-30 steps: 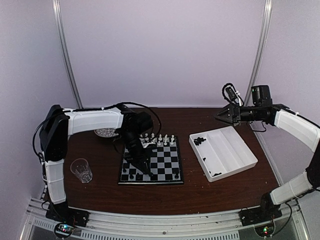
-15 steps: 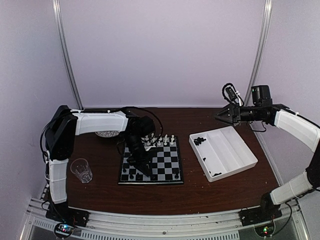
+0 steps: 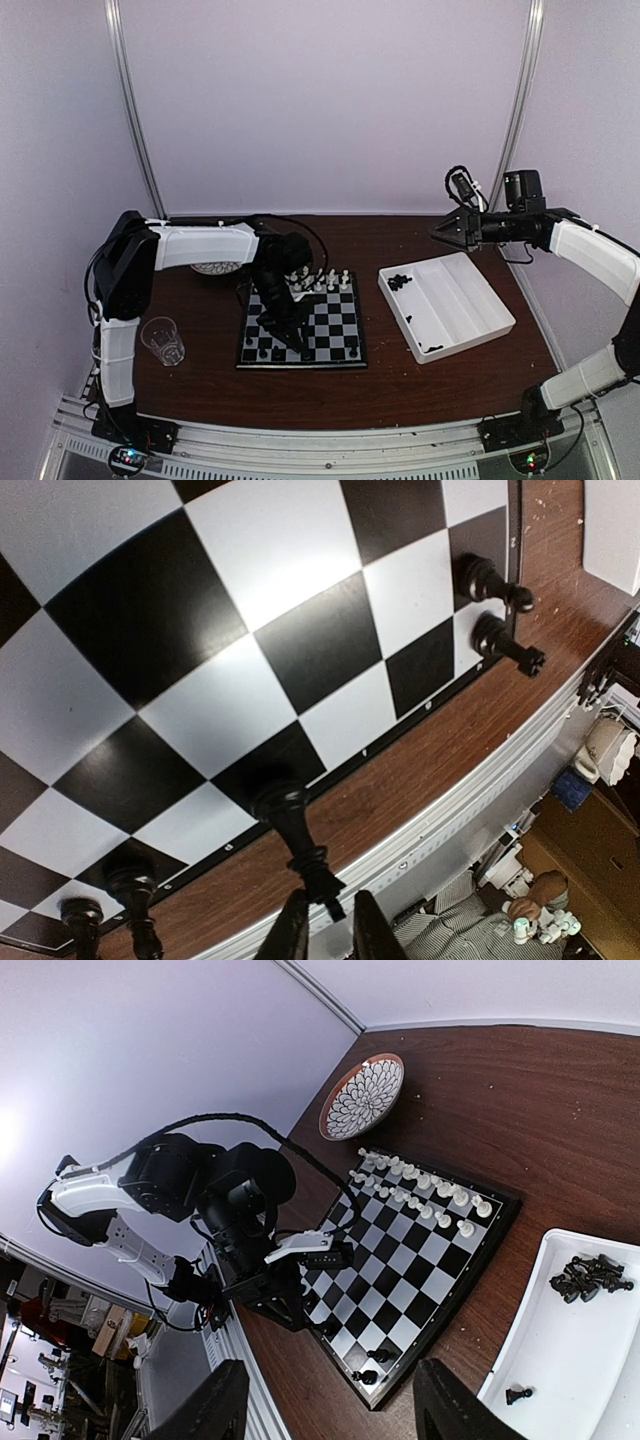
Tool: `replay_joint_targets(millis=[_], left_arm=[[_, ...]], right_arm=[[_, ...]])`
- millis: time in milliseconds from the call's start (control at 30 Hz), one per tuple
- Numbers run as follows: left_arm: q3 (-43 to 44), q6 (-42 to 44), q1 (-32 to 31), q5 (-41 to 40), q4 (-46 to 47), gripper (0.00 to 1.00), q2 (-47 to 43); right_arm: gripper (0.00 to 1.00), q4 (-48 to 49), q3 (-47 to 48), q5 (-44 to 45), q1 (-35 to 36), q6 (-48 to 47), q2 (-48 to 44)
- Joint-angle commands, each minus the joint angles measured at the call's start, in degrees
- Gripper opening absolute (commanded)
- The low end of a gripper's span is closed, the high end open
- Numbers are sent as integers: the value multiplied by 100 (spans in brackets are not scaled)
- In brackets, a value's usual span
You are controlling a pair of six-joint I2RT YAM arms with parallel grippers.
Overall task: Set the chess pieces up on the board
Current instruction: Place the queen at d8, then adjust the queen at d8.
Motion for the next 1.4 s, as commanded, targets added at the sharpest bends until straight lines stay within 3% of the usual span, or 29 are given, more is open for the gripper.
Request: replay_joint_targets(millis=[0, 300, 767, 867, 1000, 1133, 1200, 1367], left_arm=[[153, 39, -6, 25, 41, 18, 32], [207, 65, -5, -40, 41, 26, -13], [289, 43, -6, -36, 196, 24, 72], [483, 131, -6, -355, 38, 24, -43], [1022, 610, -22, -1400, -51, 27, -580], [-290, 1439, -238, -2518, 1375, 34, -1822], [-1117, 1751, -349, -2648, 2212, 38, -2355], [-1911, 2153, -617, -2775, 2816, 42, -2536]], right_arm=[[60, 14, -46, -35, 6, -63, -146], [60, 5, -49, 5, 6, -72, -167], [60, -46, -71, 32, 6, -138, -200], [60, -67, -68, 46, 6, -194, -200], [60, -174, -51, 71, 6, -360, -241], [60, -326, -29, 168, 6, -576, -263], [60, -413, -8, 221, 10, -688, -263], [60, -565, 30, 359, 6, -880, -252]])
